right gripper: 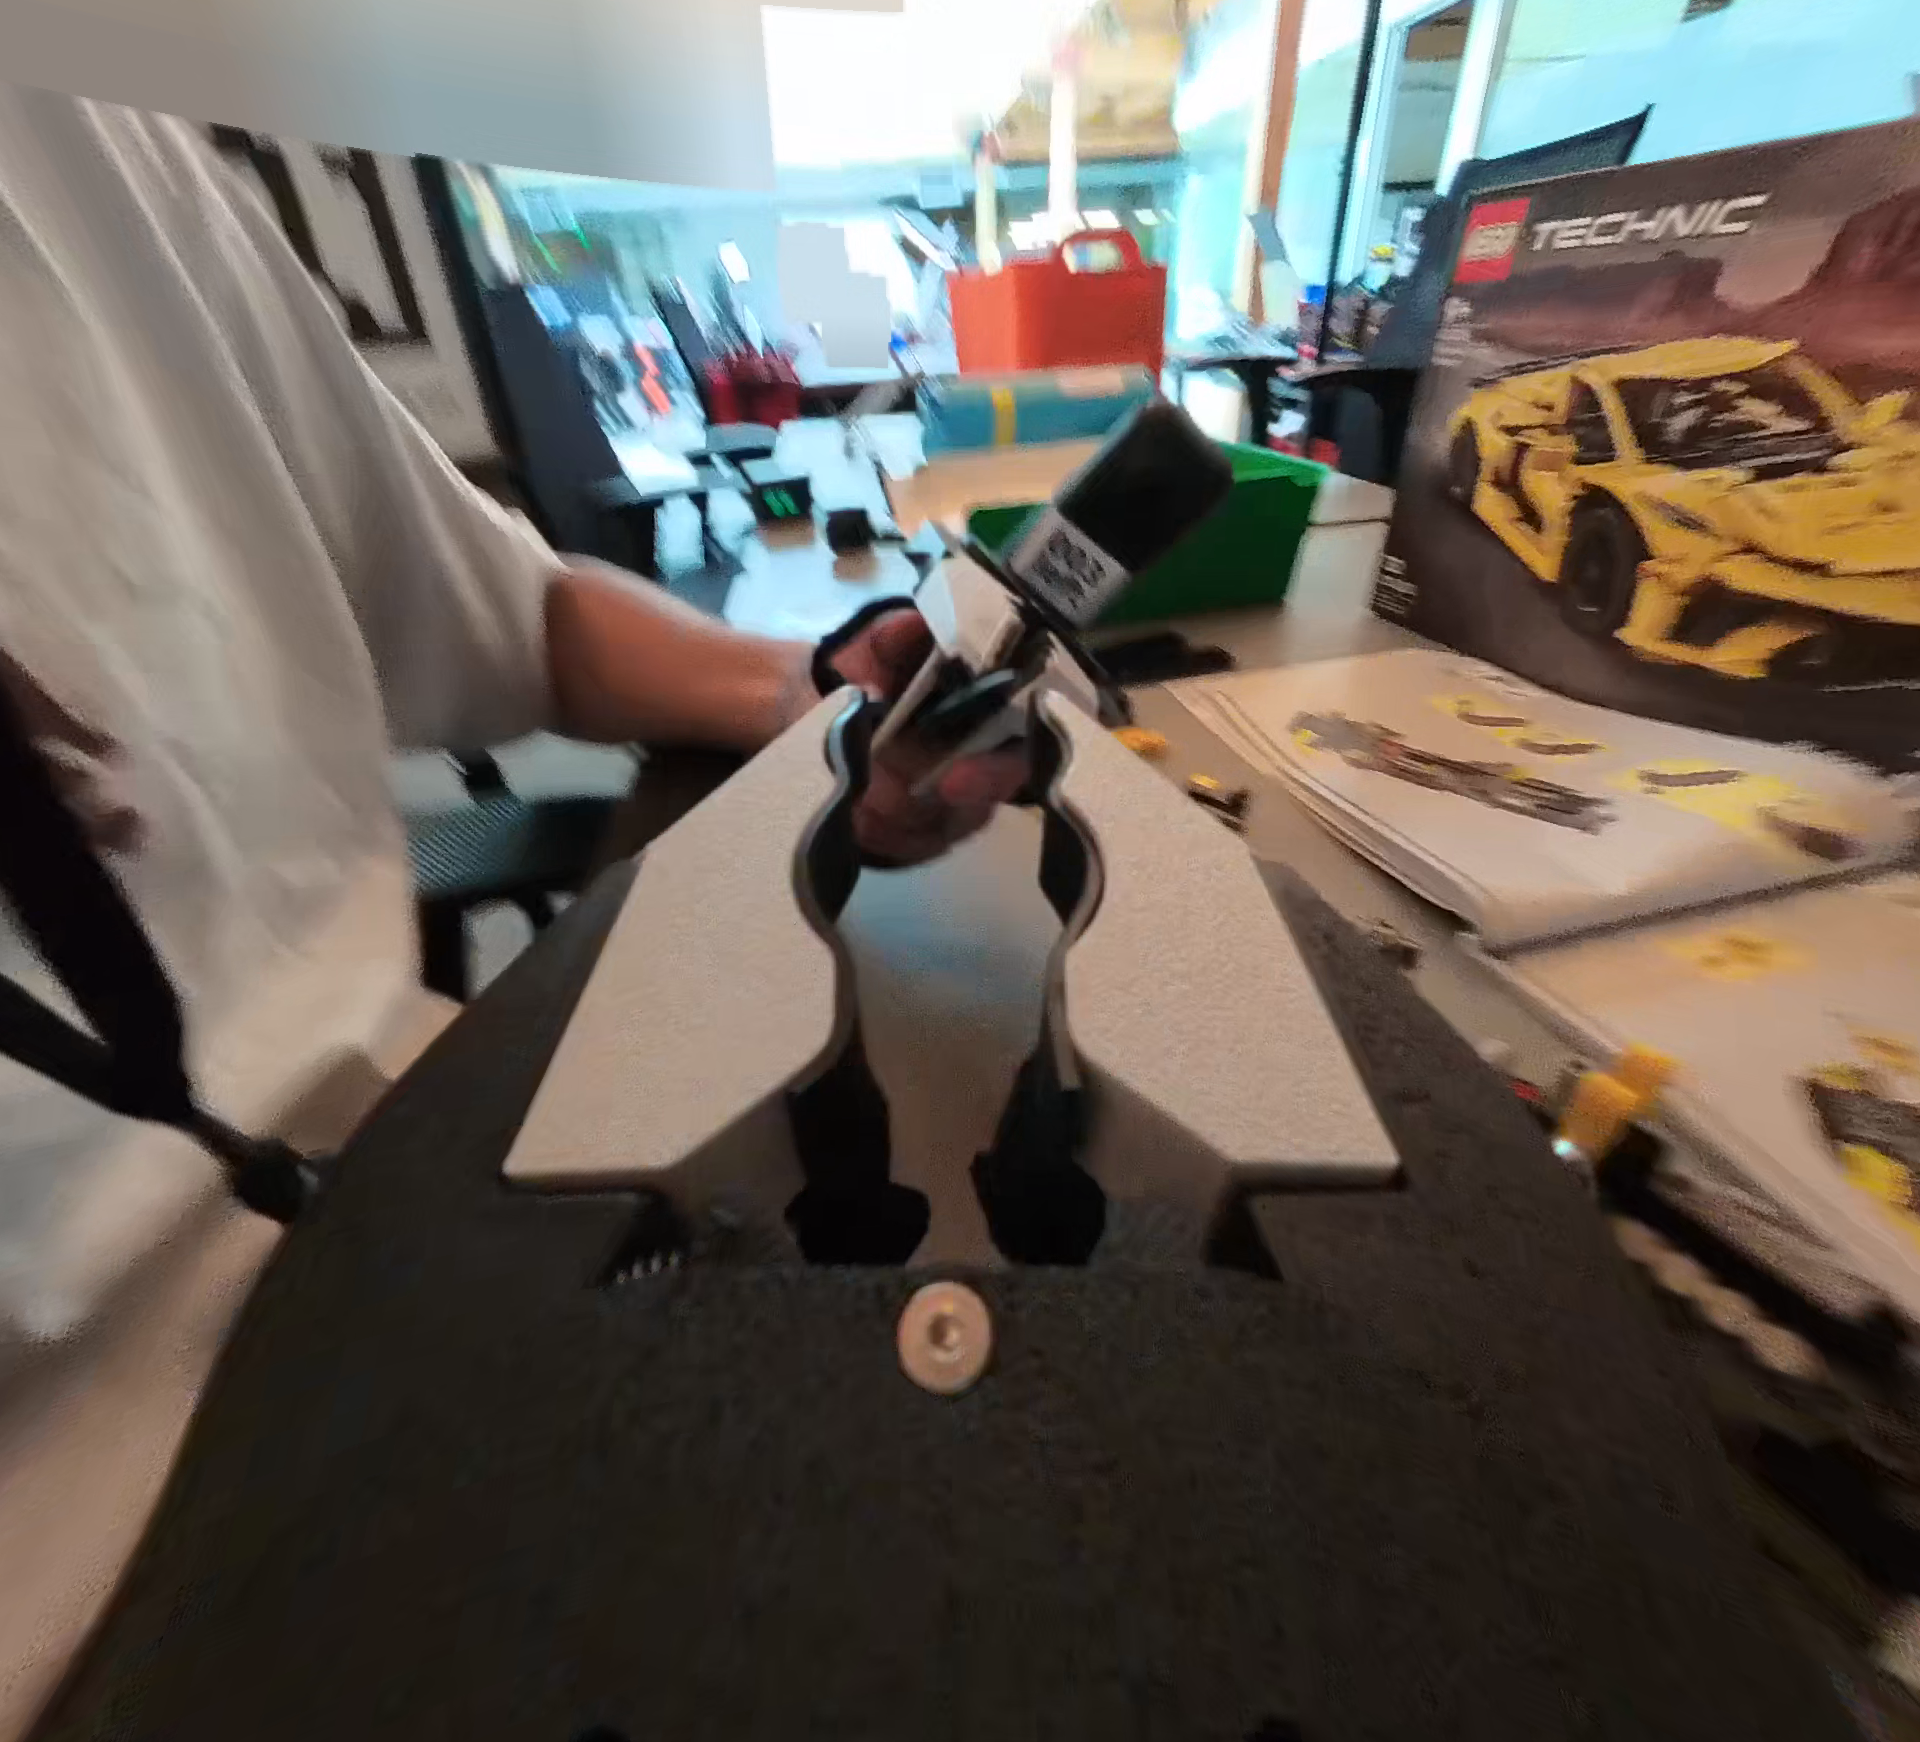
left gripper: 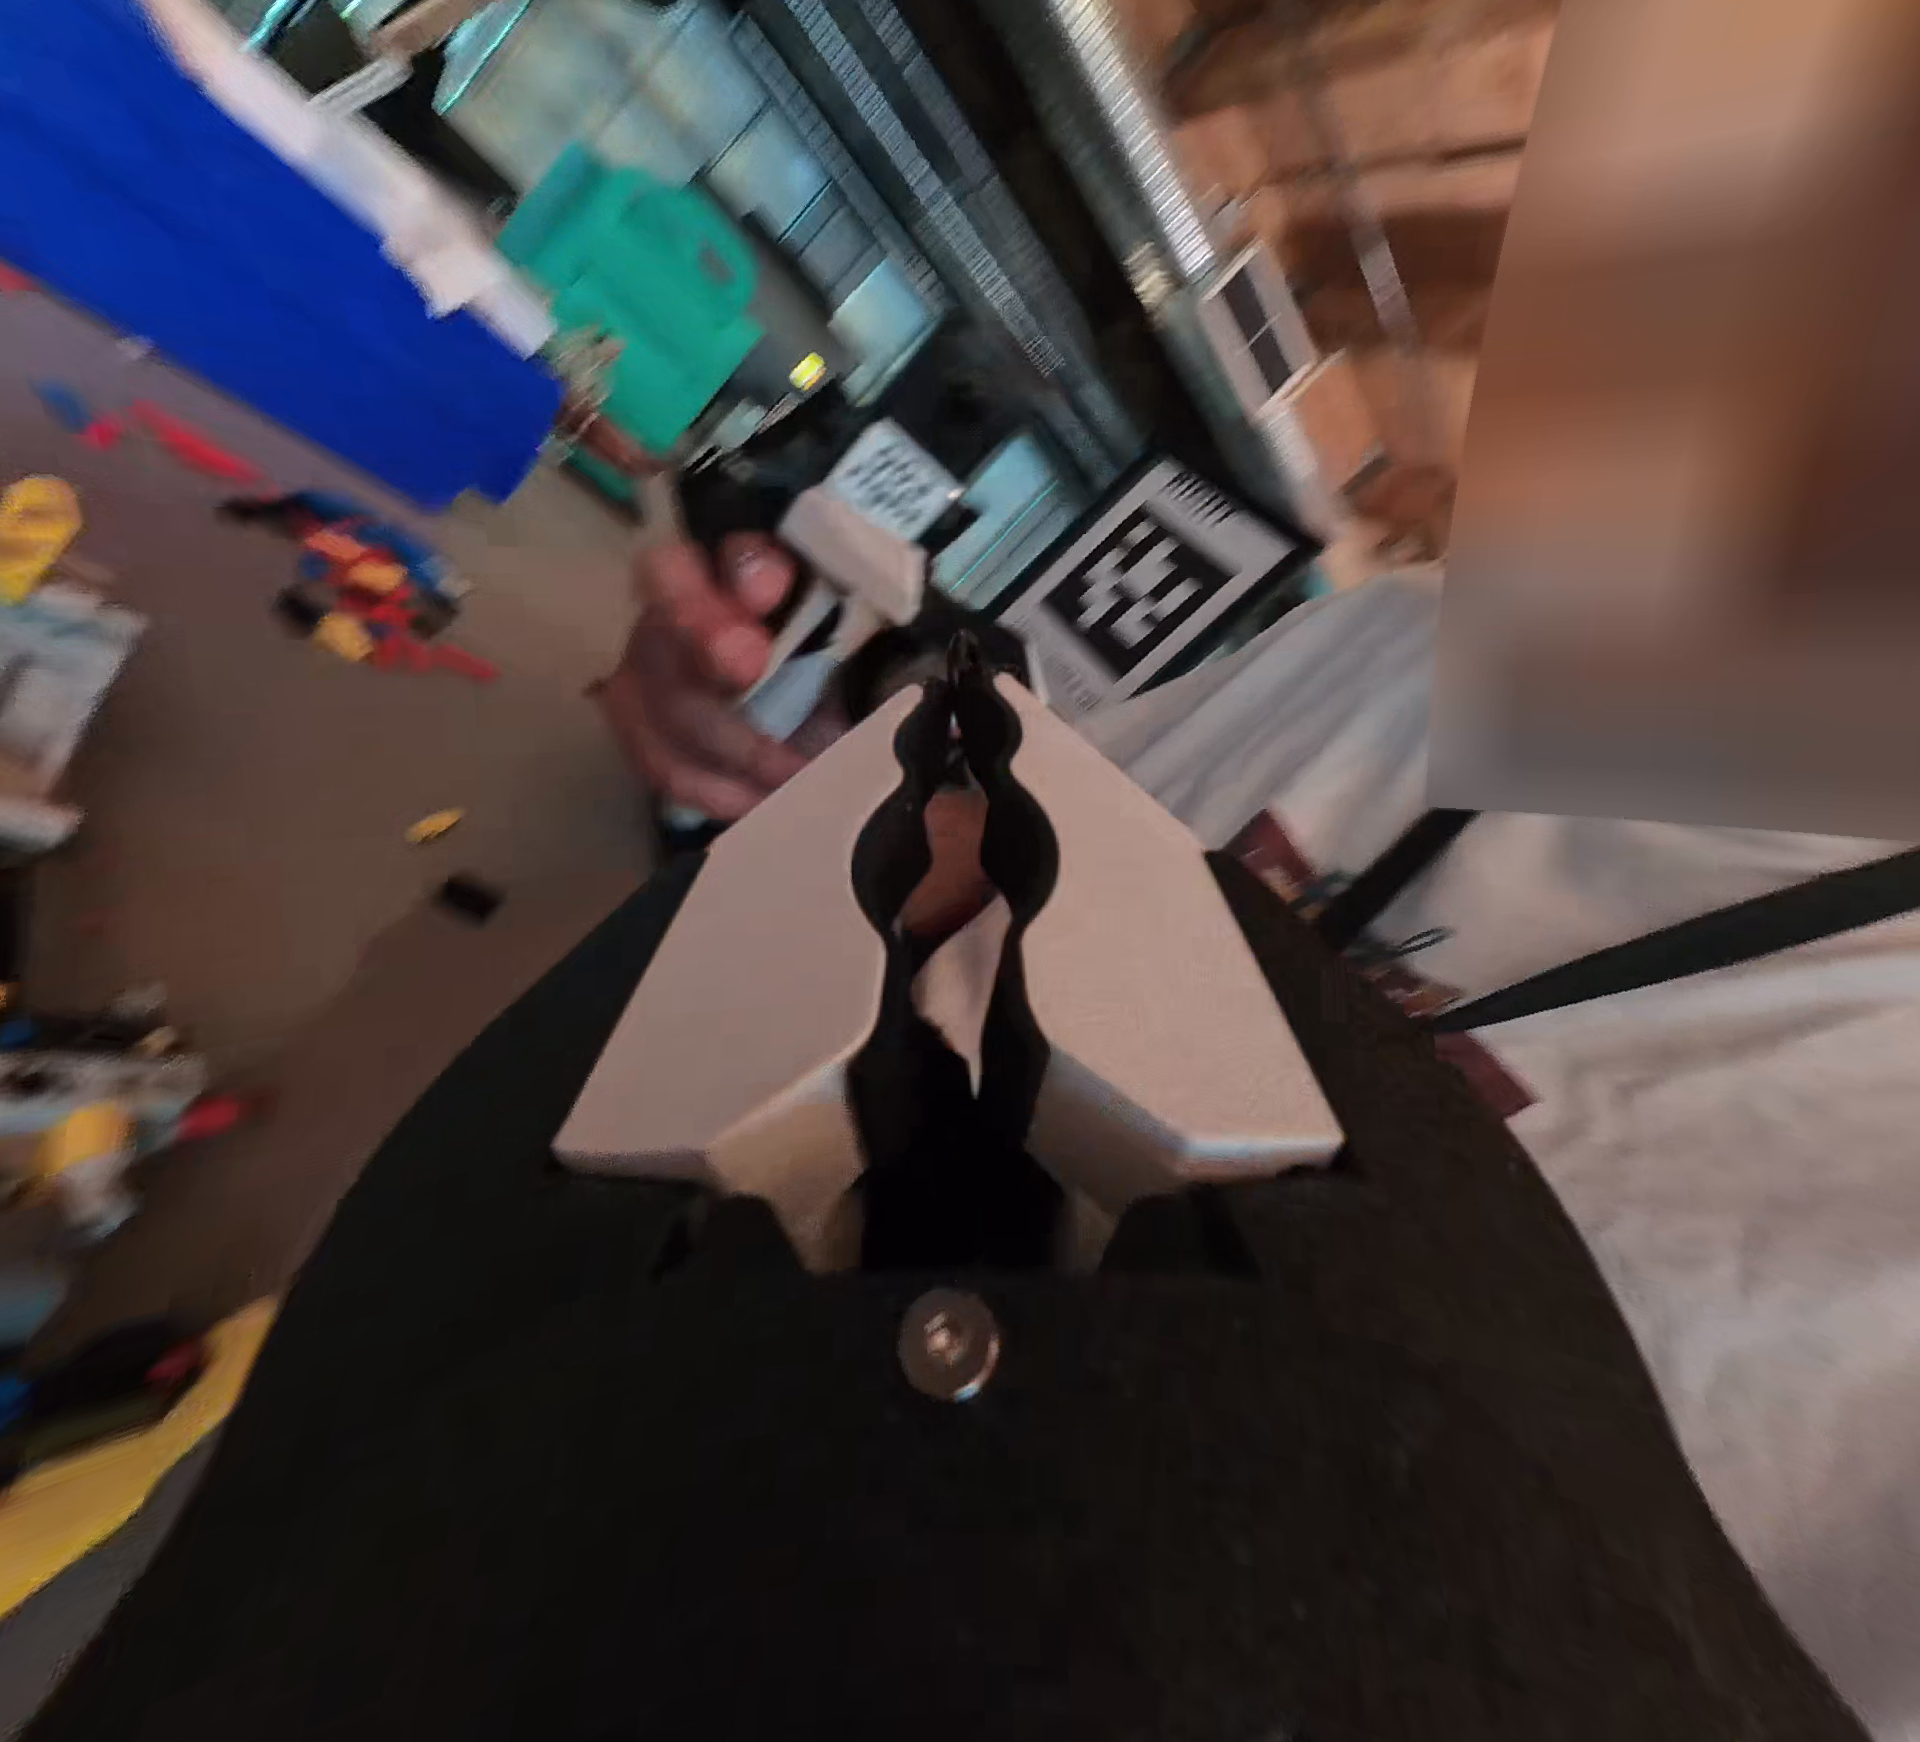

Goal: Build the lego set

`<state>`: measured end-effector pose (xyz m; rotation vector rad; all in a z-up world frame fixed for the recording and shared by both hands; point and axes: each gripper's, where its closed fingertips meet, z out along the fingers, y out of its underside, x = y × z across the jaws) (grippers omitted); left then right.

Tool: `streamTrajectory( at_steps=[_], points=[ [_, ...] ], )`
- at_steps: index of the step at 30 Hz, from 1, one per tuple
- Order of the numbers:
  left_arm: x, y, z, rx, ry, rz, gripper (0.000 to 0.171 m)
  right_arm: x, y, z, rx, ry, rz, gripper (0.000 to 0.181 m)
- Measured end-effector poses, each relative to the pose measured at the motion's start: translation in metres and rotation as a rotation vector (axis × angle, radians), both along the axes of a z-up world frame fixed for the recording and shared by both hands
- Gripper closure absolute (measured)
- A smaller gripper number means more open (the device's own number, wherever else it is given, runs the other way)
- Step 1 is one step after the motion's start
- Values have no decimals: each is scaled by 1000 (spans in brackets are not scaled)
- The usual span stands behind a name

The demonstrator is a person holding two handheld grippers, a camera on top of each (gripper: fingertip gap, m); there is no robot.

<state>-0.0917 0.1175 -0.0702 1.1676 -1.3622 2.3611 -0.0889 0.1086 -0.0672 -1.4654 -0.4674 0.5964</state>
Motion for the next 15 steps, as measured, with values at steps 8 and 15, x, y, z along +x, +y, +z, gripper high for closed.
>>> streamTrajectory(
  at_steps=[8,15],
  points=[
    [-4,-6,30,-247,-81,-58,171,-10,3,28,156,158,80,143],
    [-2,-10,30,-338,-57,-85,171,-11,5,33,282,35,-23,158]
  ],
)
